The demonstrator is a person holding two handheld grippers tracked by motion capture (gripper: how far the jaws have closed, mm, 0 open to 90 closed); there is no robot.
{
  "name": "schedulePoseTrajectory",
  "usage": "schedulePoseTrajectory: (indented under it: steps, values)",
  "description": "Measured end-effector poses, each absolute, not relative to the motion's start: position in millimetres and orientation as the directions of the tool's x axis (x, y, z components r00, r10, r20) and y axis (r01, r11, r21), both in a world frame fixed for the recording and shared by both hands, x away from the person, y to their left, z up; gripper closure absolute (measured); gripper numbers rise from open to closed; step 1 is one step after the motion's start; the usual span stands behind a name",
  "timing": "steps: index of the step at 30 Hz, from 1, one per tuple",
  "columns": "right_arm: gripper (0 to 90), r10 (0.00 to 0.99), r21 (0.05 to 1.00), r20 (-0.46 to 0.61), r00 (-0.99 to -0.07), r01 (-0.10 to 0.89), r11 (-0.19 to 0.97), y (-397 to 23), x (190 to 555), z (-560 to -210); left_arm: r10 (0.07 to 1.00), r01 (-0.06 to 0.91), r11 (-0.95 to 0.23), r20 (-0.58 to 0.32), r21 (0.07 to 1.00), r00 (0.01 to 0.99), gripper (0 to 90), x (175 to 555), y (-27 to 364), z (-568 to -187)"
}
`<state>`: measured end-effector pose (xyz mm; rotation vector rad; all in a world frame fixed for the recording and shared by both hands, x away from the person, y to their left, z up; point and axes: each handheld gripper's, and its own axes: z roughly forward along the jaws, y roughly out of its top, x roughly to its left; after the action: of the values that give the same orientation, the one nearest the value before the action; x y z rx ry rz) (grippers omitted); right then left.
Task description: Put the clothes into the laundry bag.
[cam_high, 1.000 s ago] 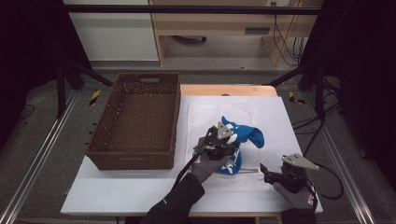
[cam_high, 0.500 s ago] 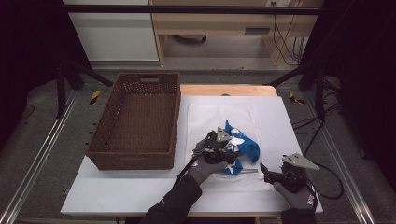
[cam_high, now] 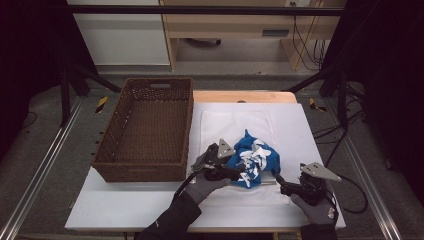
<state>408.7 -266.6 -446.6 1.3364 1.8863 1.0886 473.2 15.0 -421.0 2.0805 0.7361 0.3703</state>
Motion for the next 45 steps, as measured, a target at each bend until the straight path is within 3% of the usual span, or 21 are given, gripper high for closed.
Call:
schedulePoseTrajectory:
  steps: [2,7,12,20,26,41,45]
  values:
    - [7.8,0.941,0.868,-0.001,-0.337,0.467,0.169,-265,410,-446,0.641,0.357,-0.441,0.010,0.823,0.768,34.0,469,22,-418]
    - [5.9,0.929,0.875,0.001,-0.370,0.450,0.178,-251,416,-436,0.653,0.325,-0.424,0.036,0.846,0.756,56.4,453,41,-419]
    - [4.3,0.920,0.879,-0.015,-0.392,0.434,0.199,-238,421,-432,0.664,0.326,-0.427,0.047,0.843,0.746,61.4,439,56,-424]
    - [2.5,0.900,0.876,-0.019,-0.436,0.426,0.225,-221,434,-432,0.659,0.399,-0.416,-0.031,0.817,0.751,71.5,424,67,-439]
    - [2.4,0.903,0.872,-0.002,-0.430,0.441,0.212,-209,452,-431,0.652,0.412,-0.476,-0.003,0.777,0.758,86.4,418,57,-457]
    - [1.5,0.879,0.775,-0.039,-0.476,0.541,0.327,-167,476,-476,0.643,0.417,-0.532,0.031,0.737,0.765,89.7,416,47,-482]
    - [10.3,0.881,0.768,-0.057,-0.470,0.543,0.340,-164,476,-481,0.646,0.422,-0.525,0.024,0.739,0.763,89.6,416,48,-483]
